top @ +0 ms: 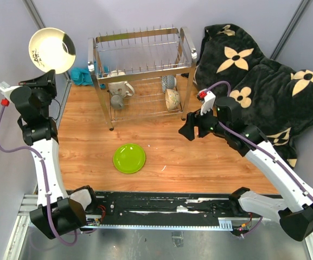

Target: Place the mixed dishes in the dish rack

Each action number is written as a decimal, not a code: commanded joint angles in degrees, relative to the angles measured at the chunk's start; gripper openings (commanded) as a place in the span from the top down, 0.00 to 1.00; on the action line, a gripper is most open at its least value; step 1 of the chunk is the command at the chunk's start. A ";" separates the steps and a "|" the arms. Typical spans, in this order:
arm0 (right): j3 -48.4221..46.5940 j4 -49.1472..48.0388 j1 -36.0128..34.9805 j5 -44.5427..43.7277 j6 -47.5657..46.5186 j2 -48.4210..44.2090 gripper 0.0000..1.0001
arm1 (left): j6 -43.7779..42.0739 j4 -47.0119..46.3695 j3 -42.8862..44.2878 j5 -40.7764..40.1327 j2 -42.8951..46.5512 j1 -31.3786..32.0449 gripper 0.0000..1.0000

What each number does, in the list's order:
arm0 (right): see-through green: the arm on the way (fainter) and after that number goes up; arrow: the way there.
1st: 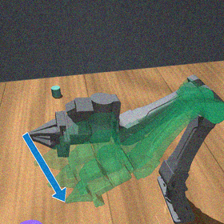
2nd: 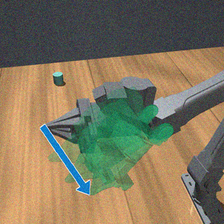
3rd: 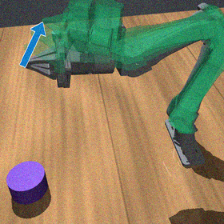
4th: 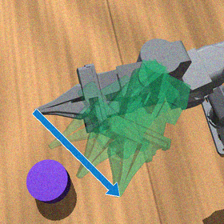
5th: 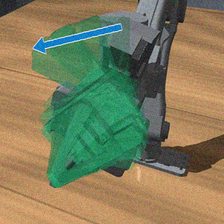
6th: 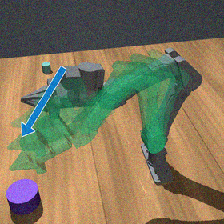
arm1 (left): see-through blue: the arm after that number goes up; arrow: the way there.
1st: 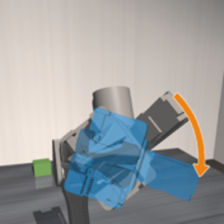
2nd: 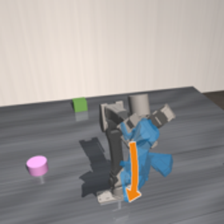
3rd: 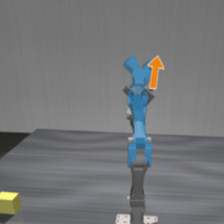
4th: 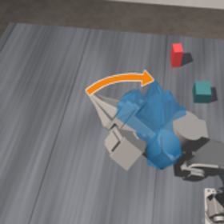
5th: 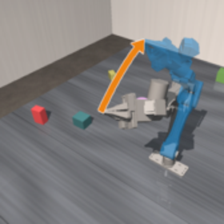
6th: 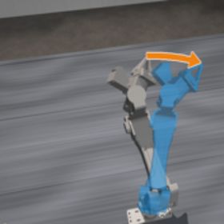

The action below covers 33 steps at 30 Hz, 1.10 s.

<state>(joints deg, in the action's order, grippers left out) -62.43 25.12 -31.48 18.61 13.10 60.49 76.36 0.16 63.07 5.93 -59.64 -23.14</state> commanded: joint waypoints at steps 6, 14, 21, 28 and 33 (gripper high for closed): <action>-2.82 -0.95 0.79 1.19 -0.04 -1.12 0.24 | -0.42 -2.01 8.39 5.51 -3.43 3.02 0.99; -8.72 -0.33 1.59 4.10 -0.41 -0.25 0.23 | -1.73 -1.30 14.99 4.92 -7.55 10.79 0.99; -23.06 -0.21 4.98 15.35 1.02 6.99 0.22 | -3.47 -1.90 18.12 7.66 -10.35 18.05 0.99; -38.91 -3.72 7.74 22.16 5.80 15.76 0.21 | -5.20 -2.25 20.35 10.09 -12.68 23.77 0.99; -42.95 -12.75 11.44 25.58 14.09 19.76 0.21 | -6.93 -1.57 22.38 11.98 -14.74 28.03 1.00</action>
<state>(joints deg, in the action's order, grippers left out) -101.93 20.38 -22.79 39.46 19.51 78.02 71.53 0.60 82.35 14.70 -73.73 2.33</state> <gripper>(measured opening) 0.789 0.071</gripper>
